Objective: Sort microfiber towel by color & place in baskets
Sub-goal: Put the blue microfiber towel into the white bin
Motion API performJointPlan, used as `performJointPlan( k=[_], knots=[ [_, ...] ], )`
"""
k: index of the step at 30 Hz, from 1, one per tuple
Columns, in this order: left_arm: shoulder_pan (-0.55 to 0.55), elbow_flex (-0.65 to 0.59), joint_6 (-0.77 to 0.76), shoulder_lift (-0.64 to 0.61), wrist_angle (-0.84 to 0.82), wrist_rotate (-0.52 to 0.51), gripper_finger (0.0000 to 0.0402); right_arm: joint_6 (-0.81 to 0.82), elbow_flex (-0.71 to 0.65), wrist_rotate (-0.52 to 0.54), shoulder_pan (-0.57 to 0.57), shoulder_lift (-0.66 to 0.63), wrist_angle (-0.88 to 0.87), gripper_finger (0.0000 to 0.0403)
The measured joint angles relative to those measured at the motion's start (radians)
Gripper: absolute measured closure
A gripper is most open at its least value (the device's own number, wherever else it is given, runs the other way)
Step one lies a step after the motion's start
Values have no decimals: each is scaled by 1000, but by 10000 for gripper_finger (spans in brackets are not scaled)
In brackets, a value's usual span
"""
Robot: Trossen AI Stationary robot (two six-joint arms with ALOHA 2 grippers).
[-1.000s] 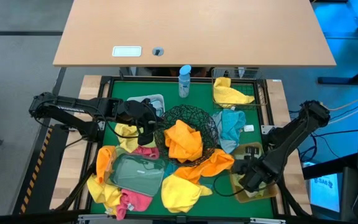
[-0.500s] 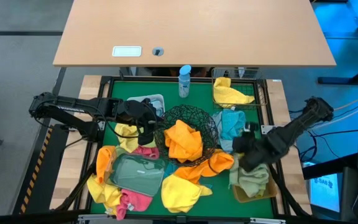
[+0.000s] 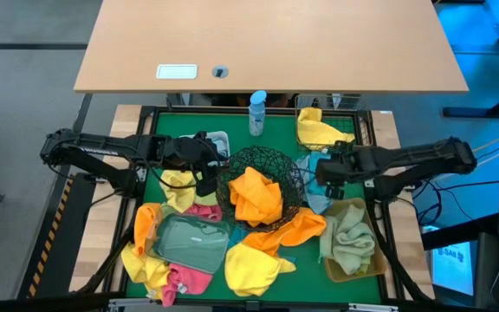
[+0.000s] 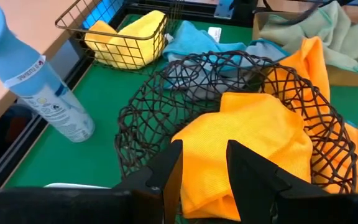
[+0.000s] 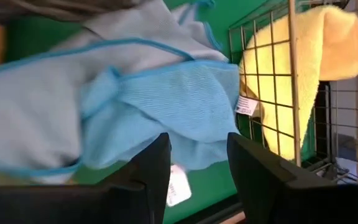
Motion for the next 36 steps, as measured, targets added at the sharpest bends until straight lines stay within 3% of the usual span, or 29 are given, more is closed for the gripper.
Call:
performJointPlan(
  k=[6, 15, 36],
  knots=[
    [0, 0, 0, 0, 0, 0, 283, -144, -152, -113, -120, 0, 172, 244],
    [0, 0, 0, 0, 0, 0, 283, -264, -309, -122, -192, 1, 309, 244],
    [0, 0, 0, 0, 0, 2, 283, -317, -307, -121, -190, 23, 347, 244]
  ],
)
